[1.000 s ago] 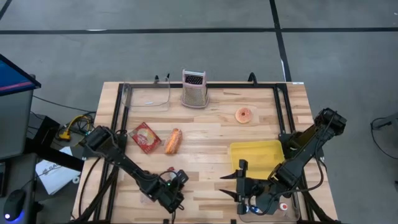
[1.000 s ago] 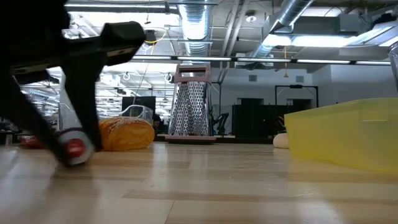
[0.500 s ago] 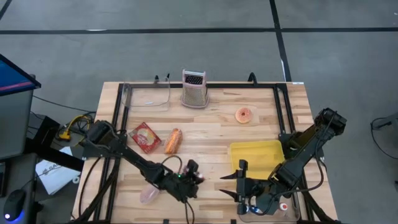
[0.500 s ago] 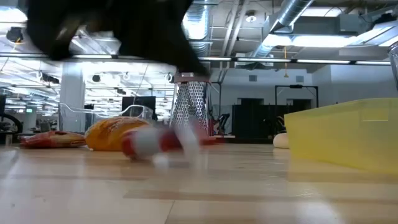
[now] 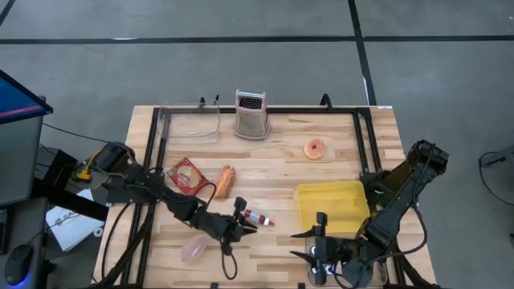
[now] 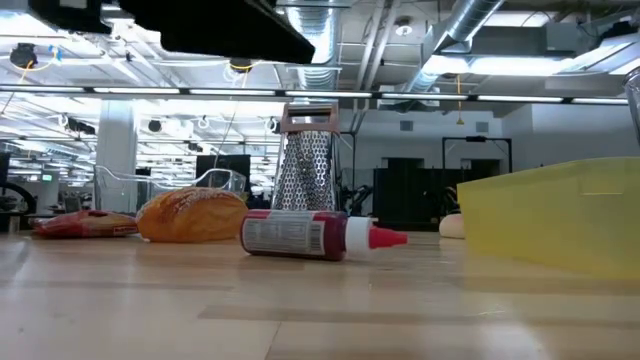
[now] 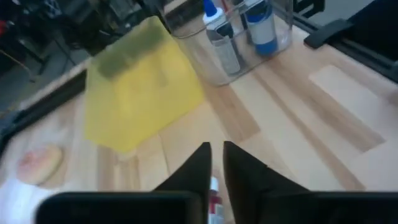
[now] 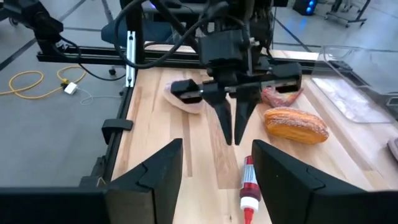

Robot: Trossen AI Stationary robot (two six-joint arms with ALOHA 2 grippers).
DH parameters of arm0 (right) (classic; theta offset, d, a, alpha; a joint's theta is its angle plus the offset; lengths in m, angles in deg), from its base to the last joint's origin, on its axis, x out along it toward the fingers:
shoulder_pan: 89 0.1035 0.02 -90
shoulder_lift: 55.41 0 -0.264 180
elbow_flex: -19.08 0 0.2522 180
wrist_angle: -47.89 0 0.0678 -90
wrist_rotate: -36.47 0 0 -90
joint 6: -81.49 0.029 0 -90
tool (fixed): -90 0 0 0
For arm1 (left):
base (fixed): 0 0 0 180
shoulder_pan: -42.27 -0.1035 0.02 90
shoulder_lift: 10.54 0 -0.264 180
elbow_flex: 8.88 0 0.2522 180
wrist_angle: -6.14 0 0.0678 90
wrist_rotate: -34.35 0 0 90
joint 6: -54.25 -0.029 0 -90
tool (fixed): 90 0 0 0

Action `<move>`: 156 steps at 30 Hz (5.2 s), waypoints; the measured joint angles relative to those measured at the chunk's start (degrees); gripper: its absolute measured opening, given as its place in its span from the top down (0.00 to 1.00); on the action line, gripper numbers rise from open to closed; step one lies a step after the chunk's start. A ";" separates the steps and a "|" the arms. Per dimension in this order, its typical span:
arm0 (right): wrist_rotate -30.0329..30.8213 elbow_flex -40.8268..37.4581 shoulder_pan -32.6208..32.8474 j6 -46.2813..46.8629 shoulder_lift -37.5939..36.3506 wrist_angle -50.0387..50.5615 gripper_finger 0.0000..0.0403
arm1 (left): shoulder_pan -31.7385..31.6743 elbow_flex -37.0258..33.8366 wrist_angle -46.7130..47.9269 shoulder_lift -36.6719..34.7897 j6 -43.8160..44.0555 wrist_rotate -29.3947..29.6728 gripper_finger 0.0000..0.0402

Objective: Pick & Place Food Item
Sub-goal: Put the red food coloring bottle into the bottom transparent bin

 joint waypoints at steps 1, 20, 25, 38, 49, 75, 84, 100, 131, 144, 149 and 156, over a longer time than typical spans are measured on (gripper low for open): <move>0.07 0.00 -0.04 0.25 0.00 0.09 0.54 | -0.96 0.52 0.51 0.36 0.86 -2.14 0.87; 0.39 0.00 1.58 2.11 0.00 1.29 0.54 | -8.66 29.11 30.04 23.21 -1.23 -12.99 0.54; 2.46 0.00 2.93 2.51 0.00 1.23 0.54 | -10.11 32.87 36.66 25.38 1.02 -12.07 0.55; 3.02 0.00 3.28 2.91 0.00 1.60 0.54 | -11.89 34.86 44.59 25.25 6.13 -14.87 0.54; 3.04 0.00 3.34 3.21 0.00 1.78 0.54 | -12.93 34.80 44.54 27.09 10.22 -19.10 0.55; 4.90 0.00 6.21 6.17 0.00 2.85 0.54 | -11.56 29.80 25.75 15.91 10.70 -19.10 0.72; 10.52 0.00 9.49 6.39 0.00 2.70 0.54 | -7.73 -4.43 -20.23 -3.03 15.44 -7.89 0.72; 8.96 0.00 4.11 4.51 0.00 2.82 0.54 | -5.34 -14.95 -63.48 14.05 16.86 -3.07 0.72; 4.40 -2.63 1.35 4.79 0.52 0.56 0.54 | -7.41 -6.04 -61.44 27.40 25.73 -4.23 0.72; 4.05 -3.02 0.81 4.45 0.52 -0.10 0.54 | -8.07 -6.21 -60.12 28.35 28.89 -4.23 0.71; 4.01 -3.02 0.56 4.44 0.52 -0.13 0.54 | -7.89 -6.25 -59.38 28.04 28.37 -5.38 0.66; 2.89 -3.02 0.13 4.59 0.52 -0.16 0.54 | -7.89 -6.34 -58.71 27.96 28.81 -5.86 0.61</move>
